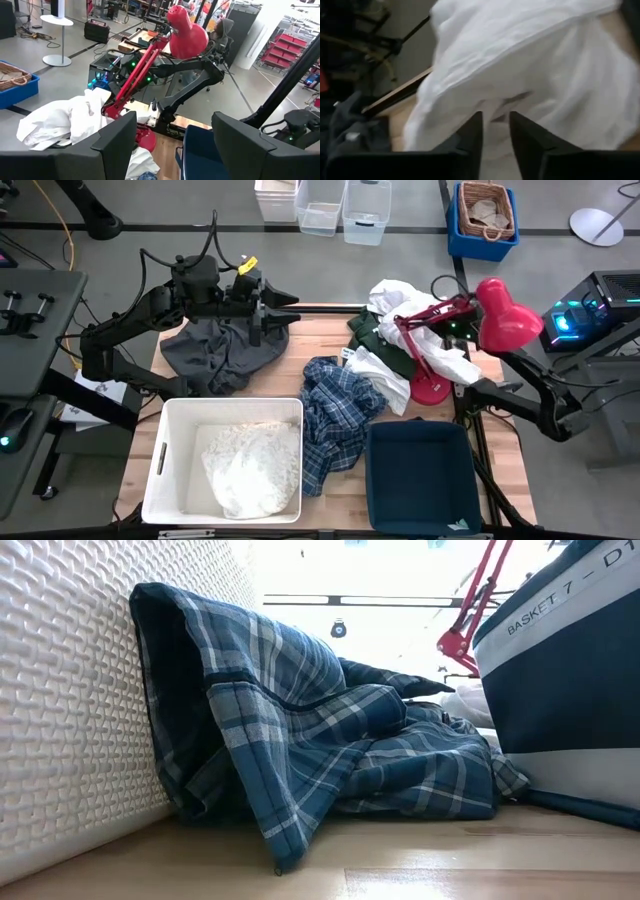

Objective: Sort clothes
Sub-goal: Put the white dress into the white bin

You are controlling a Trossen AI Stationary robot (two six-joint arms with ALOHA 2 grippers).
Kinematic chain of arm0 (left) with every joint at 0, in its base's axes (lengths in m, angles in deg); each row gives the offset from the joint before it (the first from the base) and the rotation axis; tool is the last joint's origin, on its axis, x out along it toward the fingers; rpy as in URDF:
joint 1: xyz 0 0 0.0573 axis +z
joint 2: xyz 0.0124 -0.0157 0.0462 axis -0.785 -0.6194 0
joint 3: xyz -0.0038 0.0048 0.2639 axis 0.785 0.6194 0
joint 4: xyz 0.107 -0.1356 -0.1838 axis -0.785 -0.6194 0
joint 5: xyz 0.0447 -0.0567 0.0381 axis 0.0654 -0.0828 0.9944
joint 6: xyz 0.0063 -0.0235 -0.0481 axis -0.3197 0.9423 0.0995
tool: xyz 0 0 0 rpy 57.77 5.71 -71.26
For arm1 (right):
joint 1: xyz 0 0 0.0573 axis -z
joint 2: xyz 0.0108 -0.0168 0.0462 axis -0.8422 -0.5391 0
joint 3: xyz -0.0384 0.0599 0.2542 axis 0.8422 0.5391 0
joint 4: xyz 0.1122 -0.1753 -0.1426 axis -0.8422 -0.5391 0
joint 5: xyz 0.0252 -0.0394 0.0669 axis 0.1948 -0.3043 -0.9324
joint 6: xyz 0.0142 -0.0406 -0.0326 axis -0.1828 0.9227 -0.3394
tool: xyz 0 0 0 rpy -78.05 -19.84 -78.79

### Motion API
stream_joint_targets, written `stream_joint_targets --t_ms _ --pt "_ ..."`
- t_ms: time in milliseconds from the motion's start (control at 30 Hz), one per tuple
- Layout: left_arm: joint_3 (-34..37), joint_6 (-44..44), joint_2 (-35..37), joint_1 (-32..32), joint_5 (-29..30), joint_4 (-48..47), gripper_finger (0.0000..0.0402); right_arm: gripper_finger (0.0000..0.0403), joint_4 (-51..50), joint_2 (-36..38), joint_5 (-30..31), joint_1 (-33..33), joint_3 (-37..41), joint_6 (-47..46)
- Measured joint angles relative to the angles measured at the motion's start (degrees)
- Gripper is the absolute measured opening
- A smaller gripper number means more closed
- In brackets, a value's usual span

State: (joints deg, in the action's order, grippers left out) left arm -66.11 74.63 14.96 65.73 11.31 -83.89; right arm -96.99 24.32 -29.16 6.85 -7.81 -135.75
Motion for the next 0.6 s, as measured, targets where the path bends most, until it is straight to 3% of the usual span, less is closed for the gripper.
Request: stream_joint_targets --t_ms 133,233,433,600 --pt "0.0 0.0 0.0 0.0 0.0 0.0 0.0248 0.0164 0.2 0.0 -1.6 -0.4 0.0 -1.2" --pt "0.0 0.0 0.0 0.0 0.0 0.0 0.0248 0.0199 -3.5 -0.9 1.6 -0.6 0.0 -5.9" --pt "0.0 0.1 0.0 0.0 0.0 -1.7 0.0248 0.0212 -3.1 -7.2 4.5 -0.6 0.0 -9.0" --pt "0.0 0.2 0.0 0.0 0.0 -2.1 0.0248 0.0213 2.9 -14.8 5.4 -0.6 0.0 -10.9"
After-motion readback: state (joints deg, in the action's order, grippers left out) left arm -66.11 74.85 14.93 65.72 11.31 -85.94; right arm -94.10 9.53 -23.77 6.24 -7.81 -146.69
